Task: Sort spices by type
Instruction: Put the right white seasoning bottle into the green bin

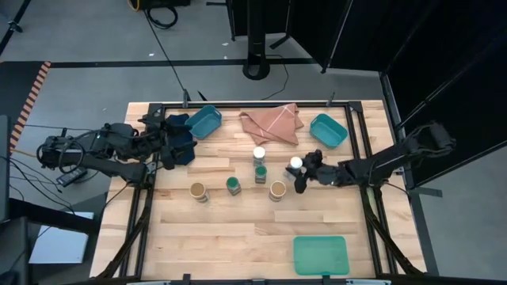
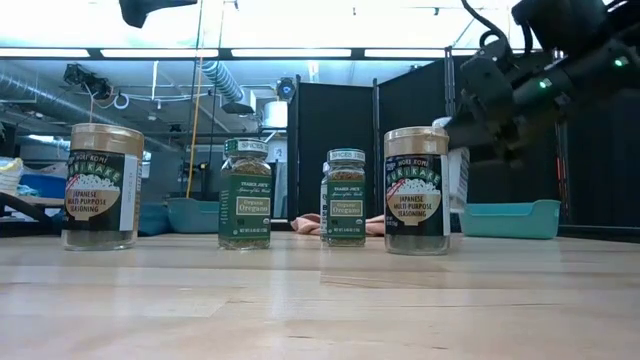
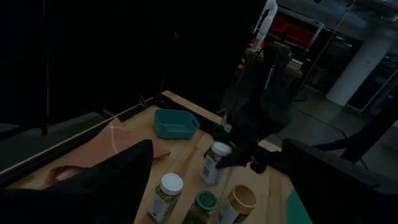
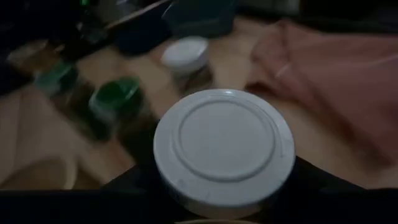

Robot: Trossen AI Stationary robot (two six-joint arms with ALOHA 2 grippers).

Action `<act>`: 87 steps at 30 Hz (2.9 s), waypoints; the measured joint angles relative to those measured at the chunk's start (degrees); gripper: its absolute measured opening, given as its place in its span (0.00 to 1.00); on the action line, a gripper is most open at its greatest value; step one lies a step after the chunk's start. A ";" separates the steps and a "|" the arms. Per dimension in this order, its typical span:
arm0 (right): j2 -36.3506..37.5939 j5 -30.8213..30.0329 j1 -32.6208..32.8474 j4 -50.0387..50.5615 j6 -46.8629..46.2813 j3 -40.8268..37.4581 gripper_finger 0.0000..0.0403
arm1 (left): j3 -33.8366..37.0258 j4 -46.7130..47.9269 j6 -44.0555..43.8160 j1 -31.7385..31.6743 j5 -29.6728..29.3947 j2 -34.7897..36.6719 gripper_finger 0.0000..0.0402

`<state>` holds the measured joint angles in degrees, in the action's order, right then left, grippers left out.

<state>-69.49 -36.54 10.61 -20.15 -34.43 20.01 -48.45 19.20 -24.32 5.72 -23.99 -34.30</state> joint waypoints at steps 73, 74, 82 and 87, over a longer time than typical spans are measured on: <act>3.24 -5.90 -43.78 22.29 -7.14 3.19 0.50 | 0.00 2.49 1.53 0.00 -6.45 -0.20 0.90; 2.89 -5.89 -43.78 22.27 -7.45 3.19 0.50 | 0.00 2.51 1.53 0.00 -6.45 -0.20 0.90; 0.48 -5.77 -43.76 20.96 -7.52 3.19 0.51 | 0.00 2.61 1.53 0.00 -6.45 -0.22 0.90; -0.04 -5.34 -43.76 19.79 -7.41 3.19 0.51 | 0.00 2.61 1.53 0.00 -6.45 -0.22 0.90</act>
<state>-69.53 -41.88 -33.15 -0.37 -41.85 23.20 -48.45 21.80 -22.79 5.72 -30.44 -34.52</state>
